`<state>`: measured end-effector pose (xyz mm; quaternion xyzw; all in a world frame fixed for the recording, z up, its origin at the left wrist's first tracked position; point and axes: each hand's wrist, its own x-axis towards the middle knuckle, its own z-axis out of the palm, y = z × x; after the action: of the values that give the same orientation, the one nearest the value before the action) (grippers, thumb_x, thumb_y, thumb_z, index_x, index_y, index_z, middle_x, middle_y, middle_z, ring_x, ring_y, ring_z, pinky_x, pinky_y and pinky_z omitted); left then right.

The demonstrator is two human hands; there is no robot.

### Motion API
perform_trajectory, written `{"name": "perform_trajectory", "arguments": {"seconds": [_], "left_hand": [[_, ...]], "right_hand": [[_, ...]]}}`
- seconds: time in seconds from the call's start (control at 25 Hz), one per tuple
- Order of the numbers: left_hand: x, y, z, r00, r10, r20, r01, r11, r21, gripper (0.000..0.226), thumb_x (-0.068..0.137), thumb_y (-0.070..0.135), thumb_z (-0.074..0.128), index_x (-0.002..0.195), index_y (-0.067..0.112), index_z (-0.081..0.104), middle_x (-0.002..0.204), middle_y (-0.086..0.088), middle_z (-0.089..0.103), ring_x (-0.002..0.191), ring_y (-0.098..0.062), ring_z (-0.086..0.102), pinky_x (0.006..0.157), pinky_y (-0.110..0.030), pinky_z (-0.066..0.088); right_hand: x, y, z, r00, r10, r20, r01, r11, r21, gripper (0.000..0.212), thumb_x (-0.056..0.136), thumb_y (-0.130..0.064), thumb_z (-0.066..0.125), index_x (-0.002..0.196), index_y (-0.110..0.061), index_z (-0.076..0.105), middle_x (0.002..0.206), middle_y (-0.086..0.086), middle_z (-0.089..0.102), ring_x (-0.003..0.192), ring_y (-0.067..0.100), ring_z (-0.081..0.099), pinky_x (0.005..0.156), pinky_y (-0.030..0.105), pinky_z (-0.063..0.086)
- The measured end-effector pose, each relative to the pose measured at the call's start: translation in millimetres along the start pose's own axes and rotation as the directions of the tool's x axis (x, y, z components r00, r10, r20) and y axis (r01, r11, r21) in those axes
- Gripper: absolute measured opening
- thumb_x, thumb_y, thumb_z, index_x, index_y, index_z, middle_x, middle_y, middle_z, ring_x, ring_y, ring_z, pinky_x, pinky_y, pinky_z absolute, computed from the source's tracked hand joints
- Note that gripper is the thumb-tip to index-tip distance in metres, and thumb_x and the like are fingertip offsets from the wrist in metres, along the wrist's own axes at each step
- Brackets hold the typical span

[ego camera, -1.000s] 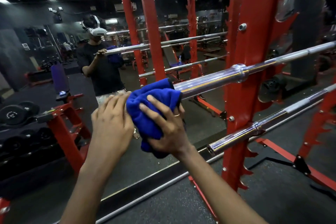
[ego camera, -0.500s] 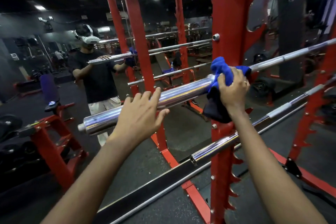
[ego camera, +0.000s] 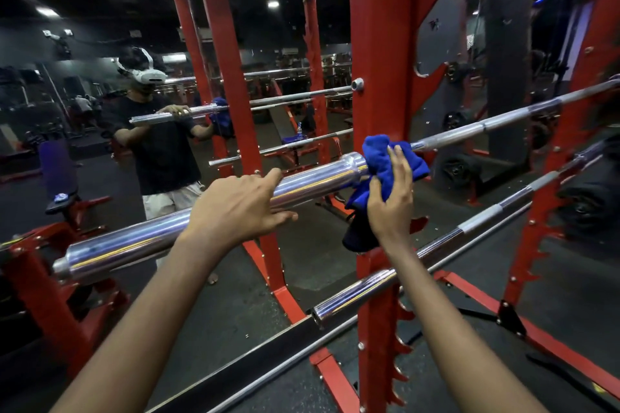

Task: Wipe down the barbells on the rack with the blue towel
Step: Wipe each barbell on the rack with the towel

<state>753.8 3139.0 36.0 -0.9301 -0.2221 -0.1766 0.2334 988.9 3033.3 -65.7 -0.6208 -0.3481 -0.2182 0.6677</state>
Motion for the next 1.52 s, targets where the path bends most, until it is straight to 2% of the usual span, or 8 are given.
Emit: {"name": "perform_trajectory", "arguments": {"seconds": [0.24, 0.36, 0.48, 0.64, 0.8, 0.88, 1.04, 1.52], "left_hand": [[4.0, -0.3, -4.0, 0.999, -0.019, 0.047, 0.022, 0.998, -0.061, 0.083, 0.076, 0.094, 0.023, 0.123, 0.030, 0.046, 0.098, 0.000, 0.071, 0.089, -0.026, 0.067, 0.066, -0.038, 0.050], [6.5, -1.0, -6.3, 0.997, -0.011, 0.079, 0.016, 0.998, -0.067, 0.082, 0.075, 0.093, 0.032, 0.124, 0.029, 0.045, 0.102, -0.001, 0.071, 0.094, -0.028, 0.068, 0.070, -0.038, 0.052], [6.5, 0.1, -4.1, 1.000, -0.004, 0.025, 0.005, 0.999, -0.043, 0.078, 0.078, 0.090, 0.036, 0.125, 0.029, 0.045, 0.105, 0.000, 0.071, 0.095, -0.026, 0.068, 0.067, -0.037, 0.050], [7.0, -2.3, 2.6, 1.000, -0.003, -0.022, 0.002, 0.999, -0.045, 0.080, 0.078, 0.093, 0.023, 0.119, 0.029, 0.046, 0.099, 0.002, 0.071, 0.089, -0.025, 0.069, 0.062, -0.036, 0.047], [5.0, 1.1, 5.5, 0.998, -0.026, -0.050, 0.023, 0.998, -0.052, 0.087, 0.076, 0.094, 0.011, 0.121, 0.029, 0.046, 0.101, 0.004, 0.070, 0.091, -0.022, 0.068, 0.062, -0.035, 0.046], [4.6, 3.8, 2.7, 0.996, -0.073, -0.046, 0.068, 0.994, -0.088, 0.100, 0.074, 0.098, 0.006, 0.137, 0.029, 0.042, 0.117, 0.000, 0.065, 0.107, -0.023, 0.064, 0.078, -0.037, 0.051], [16.7, 41.5, -4.1, 0.999, -0.030, -0.038, 0.023, 0.987, -0.159, 0.098, 0.078, 0.086, -0.004, 0.161, 0.035, 0.003, 0.163, -0.007, 0.027, 0.146, -0.026, 0.031, 0.114, -0.041, 0.029], [82.0, 100.0, 26.6, 0.980, -0.004, -0.198, -0.005, 0.999, -0.043, 0.083, 0.096, 0.072, 0.023, 0.158, 0.016, 0.018, 0.126, -0.006, 0.059, 0.101, -0.028, 0.063, 0.069, -0.037, 0.043]], "right_hand": [[39.4, -2.7, 10.9, 0.958, 0.266, -0.106, -0.264, 0.964, 0.039, 0.069, 0.102, -0.035, 0.056, 0.159, -0.007, 0.029, 0.166, 0.010, 0.026, 0.154, 0.019, 0.022, 0.122, 0.021, 0.014], [18.8, -0.1, 25.5, 0.823, 0.566, 0.045, -0.522, 0.723, 0.452, 0.062, 0.091, -0.050, 0.062, 0.141, -0.015, 0.052, 0.147, 0.013, 0.055, 0.136, 0.023, 0.052, 0.122, 0.041, 0.034], [29.3, -6.5, 25.3, 0.680, 0.732, 0.037, -0.541, 0.467, 0.699, 0.034, 0.094, -0.044, 0.063, 0.108, -0.013, 0.066, 0.103, 0.009, 0.072, 0.096, 0.026, 0.071, 0.098, 0.056, 0.055], [55.2, -7.5, 11.2, 0.558, 0.829, 0.041, -0.550, 0.332, 0.766, 0.022, 0.100, -0.031, 0.061, 0.088, -0.012, 0.062, 0.086, 0.008, 0.067, 0.066, 0.019, 0.067, 0.060, 0.030, 0.059], [34.7, -17.7, 4.7, 0.775, 0.630, -0.043, -0.592, 0.749, 0.298, 0.019, 0.100, -0.023, 0.060, 0.114, -0.010, 0.057, 0.116, 0.015, 0.061, 0.103, 0.030, 0.062, 0.096, 0.039, 0.049], [19.2, -15.0, -0.1, 0.959, 0.281, -0.045, -0.284, 0.946, -0.153, 0.045, 0.100, -0.025, 0.060, 0.139, -0.007, 0.050, 0.145, 0.014, 0.047, 0.129, 0.032, 0.049, 0.111, 0.036, 0.035], [40.2, 2.5, -22.1, 0.964, -0.065, 0.258, 0.140, 0.949, -0.284, 0.052, 0.099, -0.036, 0.054, 0.149, -0.024, 0.051, 0.156, -0.003, 0.044, 0.139, 0.023, 0.045, 0.121, 0.032, 0.027], [70.1, -21.1, -64.9, 0.978, 0.099, 0.186, -0.003, 0.888, -0.460, 0.016, 0.095, -0.008, 0.056, 0.106, -0.016, 0.065, 0.101, 0.010, 0.070, 0.102, 0.035, 0.062, 0.087, 0.040, 0.048]]}}
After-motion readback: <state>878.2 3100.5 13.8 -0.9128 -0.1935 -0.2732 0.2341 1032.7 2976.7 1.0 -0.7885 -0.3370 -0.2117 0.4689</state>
